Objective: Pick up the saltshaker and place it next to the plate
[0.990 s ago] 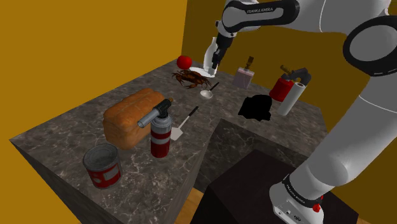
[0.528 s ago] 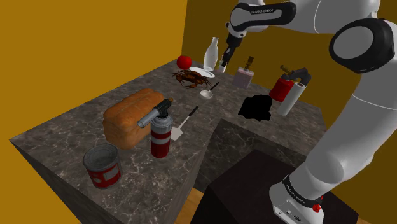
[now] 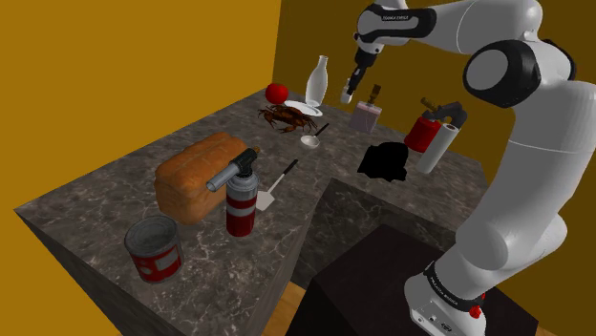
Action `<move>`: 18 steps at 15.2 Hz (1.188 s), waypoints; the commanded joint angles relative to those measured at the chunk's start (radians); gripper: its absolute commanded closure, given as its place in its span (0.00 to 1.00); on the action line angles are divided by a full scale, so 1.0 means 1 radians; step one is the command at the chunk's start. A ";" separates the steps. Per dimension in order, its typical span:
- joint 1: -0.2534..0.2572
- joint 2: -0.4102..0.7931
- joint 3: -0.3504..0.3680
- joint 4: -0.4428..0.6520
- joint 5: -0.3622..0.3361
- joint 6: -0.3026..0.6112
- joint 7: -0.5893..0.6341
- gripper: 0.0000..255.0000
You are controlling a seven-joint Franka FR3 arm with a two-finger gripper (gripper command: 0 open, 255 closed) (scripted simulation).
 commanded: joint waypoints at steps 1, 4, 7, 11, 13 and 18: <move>-0.010 0.020 -0.003 0.006 0.004 0.015 -0.015 1.00; -0.010 0.022 -0.003 -0.031 0.004 0.054 -0.015 1.00; -0.010 0.027 -0.003 -0.065 0.004 0.092 -0.015 1.00; -0.010 0.035 -0.003 -0.106 0.004 0.142 -0.015 1.00; -0.010 0.041 -0.003 -0.125 0.004 0.166 -0.014 1.00; -0.010 0.059 -0.002 -0.166 0.005 0.225 -0.014 1.00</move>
